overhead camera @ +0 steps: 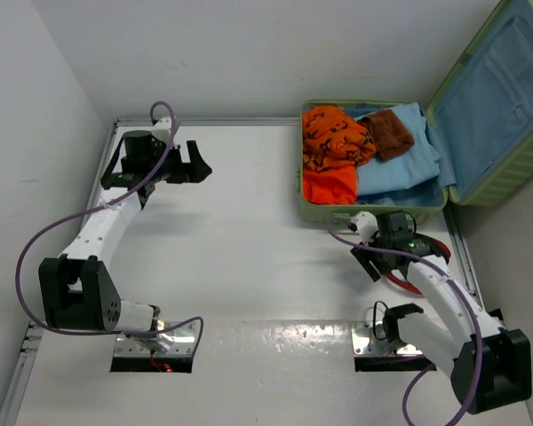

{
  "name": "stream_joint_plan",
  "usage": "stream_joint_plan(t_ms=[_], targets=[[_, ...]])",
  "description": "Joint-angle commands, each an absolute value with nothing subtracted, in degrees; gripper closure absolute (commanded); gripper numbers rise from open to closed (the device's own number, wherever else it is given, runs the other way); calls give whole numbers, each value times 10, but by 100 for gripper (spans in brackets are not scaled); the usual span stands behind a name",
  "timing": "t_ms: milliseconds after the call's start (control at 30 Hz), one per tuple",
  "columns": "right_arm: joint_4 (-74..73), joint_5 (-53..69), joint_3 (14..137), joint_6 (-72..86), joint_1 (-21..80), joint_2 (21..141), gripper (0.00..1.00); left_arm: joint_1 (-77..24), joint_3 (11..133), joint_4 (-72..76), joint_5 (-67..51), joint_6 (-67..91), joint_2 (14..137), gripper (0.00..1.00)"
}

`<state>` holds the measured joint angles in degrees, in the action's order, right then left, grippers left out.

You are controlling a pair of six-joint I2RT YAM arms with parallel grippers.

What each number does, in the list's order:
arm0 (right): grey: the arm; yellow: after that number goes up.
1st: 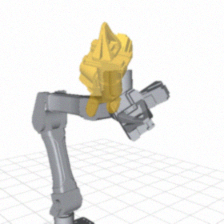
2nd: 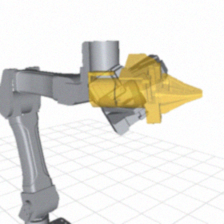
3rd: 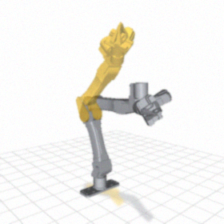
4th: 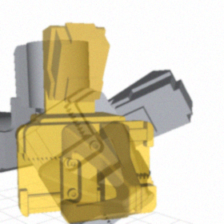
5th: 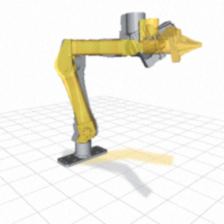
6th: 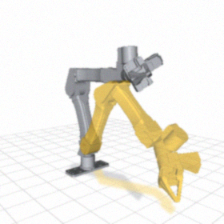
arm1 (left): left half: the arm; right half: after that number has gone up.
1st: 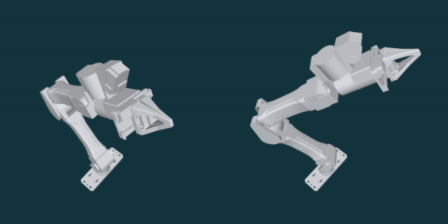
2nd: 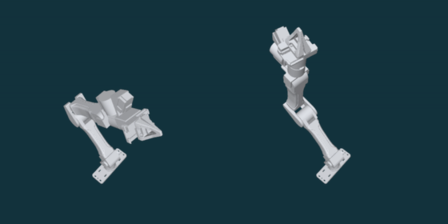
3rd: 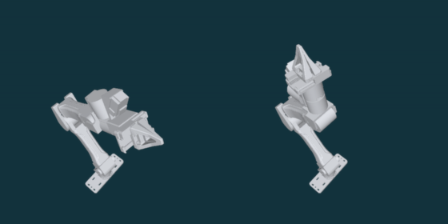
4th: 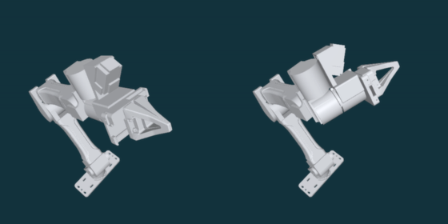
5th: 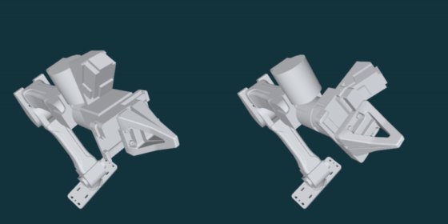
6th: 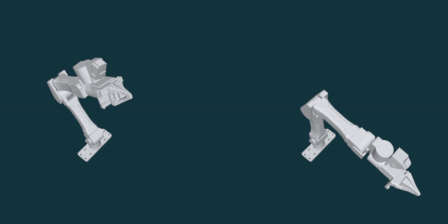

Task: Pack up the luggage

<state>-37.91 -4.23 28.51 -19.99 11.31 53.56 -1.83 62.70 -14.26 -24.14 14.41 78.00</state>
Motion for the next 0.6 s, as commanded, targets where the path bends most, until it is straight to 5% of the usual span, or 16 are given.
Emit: stream_joint_plan(t_ms=[0, 367, 567], targets=[[-371, -71, 281, -182, 105, 540, 32, -13, 636, -131, -240, 144, 787, 0], [-342, -71, 286, -195, 66, 696, 40, -8, 642, -131, -229, 139, 787, 0], [-425, -10, 336, -212, 76, 655, 86, -3, 647, -136, -229, 134, 777, 0]])
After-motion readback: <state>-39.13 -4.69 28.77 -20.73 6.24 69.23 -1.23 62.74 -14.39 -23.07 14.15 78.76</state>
